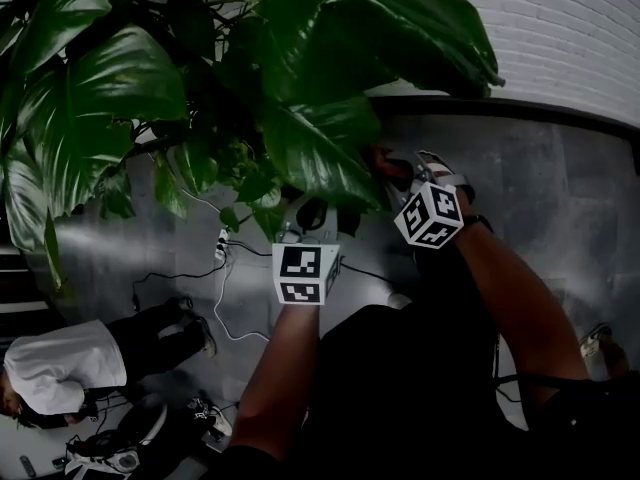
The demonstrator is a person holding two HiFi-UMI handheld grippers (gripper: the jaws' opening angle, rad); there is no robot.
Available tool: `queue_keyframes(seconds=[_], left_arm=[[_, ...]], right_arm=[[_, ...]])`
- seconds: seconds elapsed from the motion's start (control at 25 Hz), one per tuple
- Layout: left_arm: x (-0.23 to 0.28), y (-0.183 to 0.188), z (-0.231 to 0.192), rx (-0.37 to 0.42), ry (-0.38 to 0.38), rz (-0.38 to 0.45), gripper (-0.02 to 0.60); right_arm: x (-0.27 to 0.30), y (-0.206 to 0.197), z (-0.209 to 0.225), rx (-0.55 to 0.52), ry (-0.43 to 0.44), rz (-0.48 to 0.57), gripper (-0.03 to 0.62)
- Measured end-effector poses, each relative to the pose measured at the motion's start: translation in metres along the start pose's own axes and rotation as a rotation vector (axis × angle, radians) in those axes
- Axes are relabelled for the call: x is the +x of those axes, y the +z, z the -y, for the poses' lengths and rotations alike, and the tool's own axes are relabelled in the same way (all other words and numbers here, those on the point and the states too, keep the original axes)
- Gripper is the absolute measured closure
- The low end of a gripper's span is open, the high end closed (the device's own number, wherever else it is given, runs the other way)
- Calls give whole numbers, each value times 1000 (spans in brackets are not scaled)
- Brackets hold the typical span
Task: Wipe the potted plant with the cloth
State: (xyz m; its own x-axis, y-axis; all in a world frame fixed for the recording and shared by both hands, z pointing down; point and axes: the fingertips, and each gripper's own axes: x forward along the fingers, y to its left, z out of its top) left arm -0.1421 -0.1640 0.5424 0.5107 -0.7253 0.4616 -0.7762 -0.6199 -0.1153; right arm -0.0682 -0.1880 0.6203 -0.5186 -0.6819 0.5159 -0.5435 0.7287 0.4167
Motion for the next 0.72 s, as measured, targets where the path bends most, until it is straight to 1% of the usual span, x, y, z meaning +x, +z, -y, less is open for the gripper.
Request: queue_keyframes(seconds=[0.12,0.28,0.36,0.52,0.6,0.72], left_arm=[[-2,2,3,9,-5,-5,565],[-10,5,3,0,3,-16,565],[-15,6,2,-12,12,-19,565],[-29,5,1,-49,36,-24,565],[-37,6,2,-65,46,-16,565],[-51,9,3,-78,60,-3,565]], right_arm=[[-7,-10,1,24,-9,-24,531],[-25,-26,11,86,-43,-70,531],[-37,-32,20,132,-66,-94,530],[-61,-42,38,265,-95,-136,530],[-71,-40,45,309,-107,-136,531],[-84,-25,56,382,-135,-110,530]])
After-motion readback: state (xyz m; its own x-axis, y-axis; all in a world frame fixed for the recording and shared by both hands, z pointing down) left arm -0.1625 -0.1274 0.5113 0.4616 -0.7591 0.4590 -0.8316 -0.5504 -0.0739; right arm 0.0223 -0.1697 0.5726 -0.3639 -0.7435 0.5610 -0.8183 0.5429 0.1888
